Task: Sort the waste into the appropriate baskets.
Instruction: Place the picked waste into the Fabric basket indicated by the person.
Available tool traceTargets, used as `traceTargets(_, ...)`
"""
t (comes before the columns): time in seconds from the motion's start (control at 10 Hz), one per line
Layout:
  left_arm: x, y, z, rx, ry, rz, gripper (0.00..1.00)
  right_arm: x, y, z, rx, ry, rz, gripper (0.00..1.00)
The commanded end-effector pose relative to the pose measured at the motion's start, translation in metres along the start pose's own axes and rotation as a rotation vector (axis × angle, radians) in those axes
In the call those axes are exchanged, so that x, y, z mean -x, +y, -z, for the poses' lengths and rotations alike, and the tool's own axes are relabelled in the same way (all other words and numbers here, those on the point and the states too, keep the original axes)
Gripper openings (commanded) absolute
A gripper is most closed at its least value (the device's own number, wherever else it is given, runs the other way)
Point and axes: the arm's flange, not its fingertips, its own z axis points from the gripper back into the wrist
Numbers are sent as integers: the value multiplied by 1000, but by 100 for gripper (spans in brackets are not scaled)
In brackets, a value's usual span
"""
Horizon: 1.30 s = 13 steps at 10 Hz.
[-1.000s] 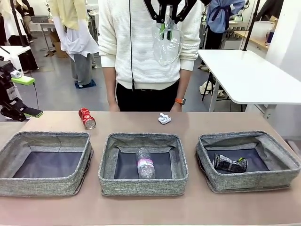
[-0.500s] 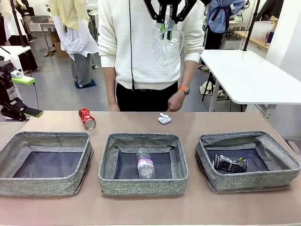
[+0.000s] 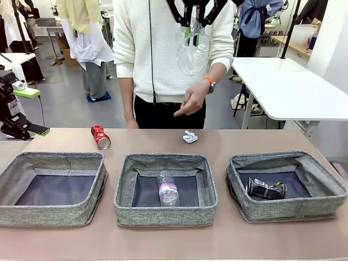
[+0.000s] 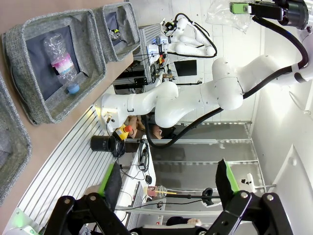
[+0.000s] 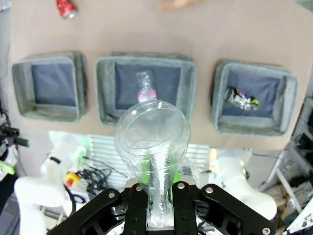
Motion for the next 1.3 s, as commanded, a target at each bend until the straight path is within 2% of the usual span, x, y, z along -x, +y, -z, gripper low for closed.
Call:
traceTargets(0.0,2,-1,-1,3,11,21,100,3,-2,3,2,-9,6,16)
traceTargets(0.6,2,-1,-1,3,11,21,100,0,0,0,0,0,0,16)
traceTargets(1.0,2,-1,-1,3,11,21,100,0,8,36,-27,61,-50,16)
traceTargets(1.2,2,-1,-1,3,11,21,100,7,11,102,-11,61,-67,16)
